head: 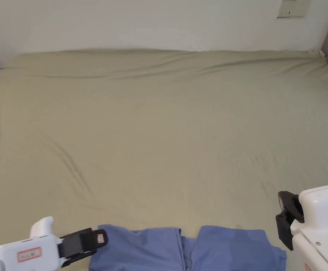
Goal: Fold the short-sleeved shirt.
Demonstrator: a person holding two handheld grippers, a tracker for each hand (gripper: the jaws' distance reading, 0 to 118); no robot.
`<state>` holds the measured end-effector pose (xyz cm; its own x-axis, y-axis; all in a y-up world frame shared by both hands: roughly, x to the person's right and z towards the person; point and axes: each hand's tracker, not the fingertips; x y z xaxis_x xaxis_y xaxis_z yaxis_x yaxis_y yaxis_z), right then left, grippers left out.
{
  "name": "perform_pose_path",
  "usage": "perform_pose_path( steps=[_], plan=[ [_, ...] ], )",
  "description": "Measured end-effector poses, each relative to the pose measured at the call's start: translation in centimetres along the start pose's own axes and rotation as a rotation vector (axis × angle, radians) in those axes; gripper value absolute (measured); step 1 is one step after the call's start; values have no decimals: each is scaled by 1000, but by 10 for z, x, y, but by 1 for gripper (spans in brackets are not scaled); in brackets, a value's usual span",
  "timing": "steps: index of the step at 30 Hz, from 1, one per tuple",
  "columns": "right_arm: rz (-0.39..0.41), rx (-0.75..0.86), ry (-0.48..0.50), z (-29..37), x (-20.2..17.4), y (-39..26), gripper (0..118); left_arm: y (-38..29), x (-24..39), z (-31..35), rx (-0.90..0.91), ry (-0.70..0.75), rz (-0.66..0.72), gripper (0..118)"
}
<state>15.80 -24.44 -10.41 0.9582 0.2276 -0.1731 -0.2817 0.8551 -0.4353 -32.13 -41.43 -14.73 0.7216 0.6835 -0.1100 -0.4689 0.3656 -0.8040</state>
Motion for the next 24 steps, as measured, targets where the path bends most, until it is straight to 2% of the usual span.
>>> perform_pose_path(
  steps=[2,6,8,11,12,13,14,15,16,18,24],
  plan=[
    [6,-5,0,-1,-1,-1,0,1,-19,0,-29,-53,73,105],
    [8,-18,2,-3,-7,0,0,-7,-42,-19,-110,-131,182,106],
    [10,-22,3,-3,-11,1,0,-25,-23,-32,-157,-184,216,106],
    [17,-20,-1,-2,-13,2,0,-29,-33,-57,-205,-350,310,105],
    [18,-21,0,-2,-15,4,0,-31,-27,-62,-194,-386,325,95],
    [18,-22,0,-1,-16,5,0,-31,-25,-66,-188,-389,319,57],
    [17,-23,1,-2,-16,5,0,-31,-20,-72,-207,-374,325,6],
    [18,-24,3,-2,-17,6,0,-33,-15,-79,-214,-288,319,6],
    [22,-27,5,-3,-18,6,0,-35,-12,-79,-203,-193,239,6],
    [28,-27,5,-2,-20,7,0,-33,-2,-77,-215,-167,149,6],
    [32,-17,9,-1,-22,10,0,-24,8,-53,-149,-42,-1,6]
  ],
)
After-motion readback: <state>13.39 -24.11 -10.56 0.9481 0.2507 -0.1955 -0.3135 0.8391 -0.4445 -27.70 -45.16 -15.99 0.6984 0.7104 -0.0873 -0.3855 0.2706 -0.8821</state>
